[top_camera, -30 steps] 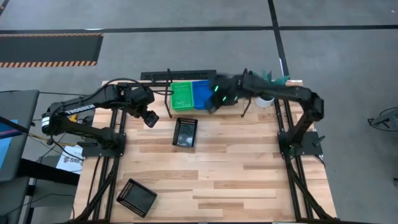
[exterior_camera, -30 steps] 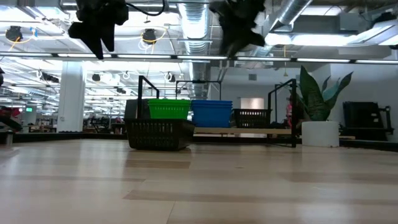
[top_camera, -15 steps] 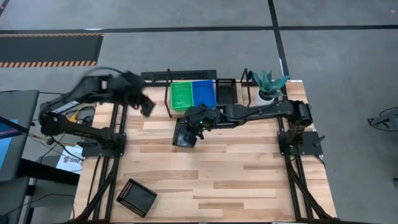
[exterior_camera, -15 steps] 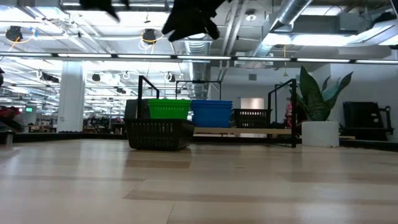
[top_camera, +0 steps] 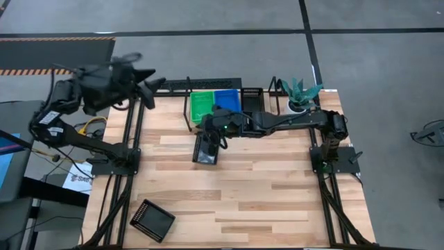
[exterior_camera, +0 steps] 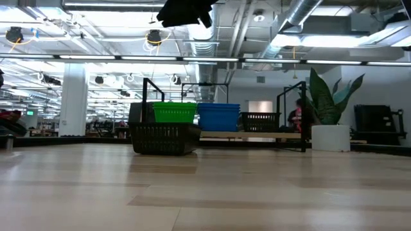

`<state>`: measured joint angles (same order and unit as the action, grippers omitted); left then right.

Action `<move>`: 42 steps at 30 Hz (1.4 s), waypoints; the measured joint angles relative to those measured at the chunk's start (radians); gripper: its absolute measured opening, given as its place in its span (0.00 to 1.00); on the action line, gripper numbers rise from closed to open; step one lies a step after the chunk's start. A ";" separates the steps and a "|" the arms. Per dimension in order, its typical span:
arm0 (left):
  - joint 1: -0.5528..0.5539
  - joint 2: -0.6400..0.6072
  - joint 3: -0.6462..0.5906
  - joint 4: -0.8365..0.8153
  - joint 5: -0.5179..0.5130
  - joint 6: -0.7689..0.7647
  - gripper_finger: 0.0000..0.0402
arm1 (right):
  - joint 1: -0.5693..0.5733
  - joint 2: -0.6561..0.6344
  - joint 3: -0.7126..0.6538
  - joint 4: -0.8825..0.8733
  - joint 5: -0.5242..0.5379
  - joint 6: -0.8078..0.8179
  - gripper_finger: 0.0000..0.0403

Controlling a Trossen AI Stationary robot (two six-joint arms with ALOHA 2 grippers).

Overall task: Stack baskets on shelf by color
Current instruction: Stack the top black bin on the other black bin on the shelf

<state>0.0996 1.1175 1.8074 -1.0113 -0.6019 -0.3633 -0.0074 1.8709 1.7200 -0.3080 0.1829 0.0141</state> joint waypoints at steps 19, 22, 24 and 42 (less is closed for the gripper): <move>-0.017 -0.004 -0.301 -0.312 -0.070 -0.242 0.61 | 0.042 -0.002 0.146 -0.035 0.000 -0.041 0.41; 0.013 -0.021 -0.277 -0.091 -0.060 -0.018 0.61 | 0.075 -0.001 0.144 -0.087 0.014 -0.036 0.41; 0.016 -0.026 -0.211 0.045 -0.020 0.102 0.61 | 0.095 -0.001 0.144 -0.127 0.054 -0.001 0.41; -0.105 -0.069 -0.062 0.059 0.449 0.336 0.61 | 0.165 0.107 0.146 -0.367 0.026 0.120 0.43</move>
<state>-0.0052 1.0481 1.7455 -0.9523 -0.1533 -0.0275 0.1572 1.9783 1.8656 -0.6746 0.2085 0.1345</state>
